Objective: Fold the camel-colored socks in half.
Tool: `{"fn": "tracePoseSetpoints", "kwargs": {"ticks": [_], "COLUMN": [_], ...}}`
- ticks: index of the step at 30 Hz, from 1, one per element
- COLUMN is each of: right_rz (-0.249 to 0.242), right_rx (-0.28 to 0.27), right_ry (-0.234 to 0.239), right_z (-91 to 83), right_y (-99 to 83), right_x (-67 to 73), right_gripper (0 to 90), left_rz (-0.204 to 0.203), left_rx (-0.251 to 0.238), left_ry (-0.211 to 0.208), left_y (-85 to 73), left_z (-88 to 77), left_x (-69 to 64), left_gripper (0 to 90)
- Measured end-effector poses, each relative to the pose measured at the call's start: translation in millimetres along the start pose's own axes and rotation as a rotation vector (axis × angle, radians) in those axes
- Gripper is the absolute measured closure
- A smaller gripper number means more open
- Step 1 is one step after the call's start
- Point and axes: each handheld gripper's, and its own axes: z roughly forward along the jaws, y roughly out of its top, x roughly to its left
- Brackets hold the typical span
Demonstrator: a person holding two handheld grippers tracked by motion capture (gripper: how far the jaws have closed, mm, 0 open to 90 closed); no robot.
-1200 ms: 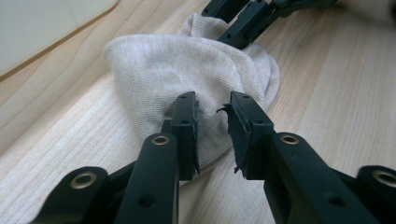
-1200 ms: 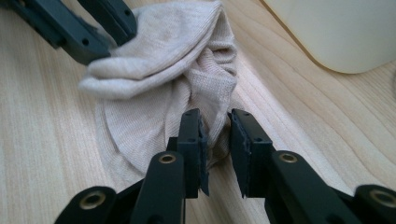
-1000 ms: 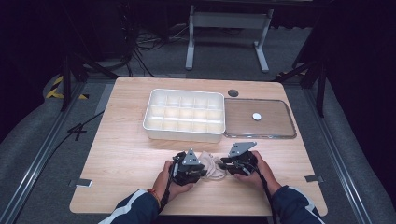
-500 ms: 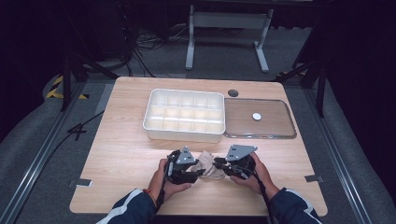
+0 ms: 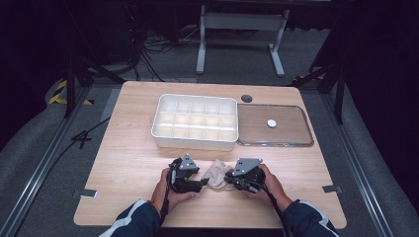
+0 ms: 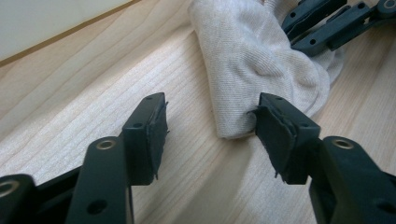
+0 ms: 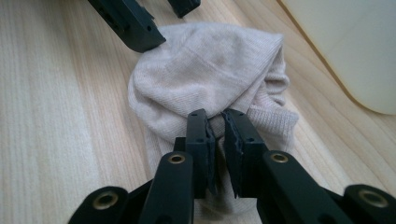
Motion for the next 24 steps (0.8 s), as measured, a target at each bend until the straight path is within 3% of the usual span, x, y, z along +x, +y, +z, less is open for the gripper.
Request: {"fn": "tracePoseSetpoints", "kwargs": {"ticks": [5, 7, 11, 13, 16, 24], "right_rz": [0.003, 0.008, 0.013, 0.012, 0.007, 0.014], "right_rx": [-0.003, -0.004, -0.004, 0.001, 0.011, 0.056], "right_ry": [0.007, 0.009, 0.015, 0.014, 0.008, -0.008], "right_z": [0.4, 0.7, 1.5, 1.9, 2.2, 3.4], "right_y": [-1.1, -1.2, -0.7, 0.0, 1.4, 7.9], "right_x": [-0.9, -1.0, -1.6, -1.4, -1.0, 0.7], "right_gripper": [81.0, 81.0, 81.6, 81.7, 81.8, 82.1], "left_rz": [0.034, 0.025, 0.02, 0.001, -0.053, -0.02], "left_rx": [-0.001, 0.0, 0.002, -0.006, -0.005, -0.035], "left_ry": [0.036, 0.033, -0.011, -0.062, -0.103, -0.099], "left_y": [1.1, 2.0, 3.8, 4.5, 5.3, 8.1], "left_z": [3.5, 4.5, 4.6, 5.9, 7.1, 3.6], "left_x": [-4.7, -5.8, -3.8, -1.3, 1.6, -3.4], "left_gripper": [38.8, 39.1, 51.6, 60.0, 67.3, 78.3]}}
